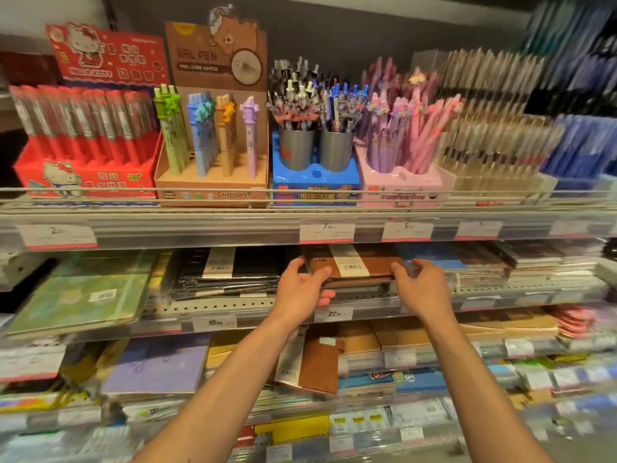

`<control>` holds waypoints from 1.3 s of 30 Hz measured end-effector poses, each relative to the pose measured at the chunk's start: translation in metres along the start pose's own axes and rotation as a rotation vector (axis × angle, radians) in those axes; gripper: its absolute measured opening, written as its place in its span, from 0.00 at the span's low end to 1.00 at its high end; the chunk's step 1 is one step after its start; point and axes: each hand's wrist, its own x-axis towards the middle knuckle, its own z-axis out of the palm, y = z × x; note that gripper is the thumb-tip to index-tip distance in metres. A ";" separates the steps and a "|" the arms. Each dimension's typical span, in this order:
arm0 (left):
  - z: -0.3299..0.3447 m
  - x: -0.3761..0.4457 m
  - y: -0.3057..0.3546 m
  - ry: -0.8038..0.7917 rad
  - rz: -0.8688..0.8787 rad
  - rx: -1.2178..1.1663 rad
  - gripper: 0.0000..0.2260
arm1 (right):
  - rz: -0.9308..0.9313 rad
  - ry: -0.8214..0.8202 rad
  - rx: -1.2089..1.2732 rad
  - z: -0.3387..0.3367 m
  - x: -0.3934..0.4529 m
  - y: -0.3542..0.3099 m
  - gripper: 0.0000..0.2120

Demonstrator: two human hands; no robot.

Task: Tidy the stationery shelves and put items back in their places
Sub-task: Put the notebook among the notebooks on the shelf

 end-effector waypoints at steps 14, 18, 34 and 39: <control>-0.031 -0.013 -0.001 0.084 0.104 -0.081 0.26 | 0.263 -0.151 0.889 0.013 -0.031 -0.023 0.17; -0.072 -0.024 -0.003 0.173 0.172 -0.060 0.24 | 0.204 -0.185 0.909 0.044 -0.055 -0.047 0.19; -0.167 -0.032 -0.032 0.335 0.178 0.131 0.25 | 0.154 -0.282 0.853 0.148 -0.105 -0.091 0.21; -0.172 -0.028 -0.048 0.355 0.184 0.191 0.27 | 0.003 -0.377 0.609 0.137 -0.107 -0.080 0.35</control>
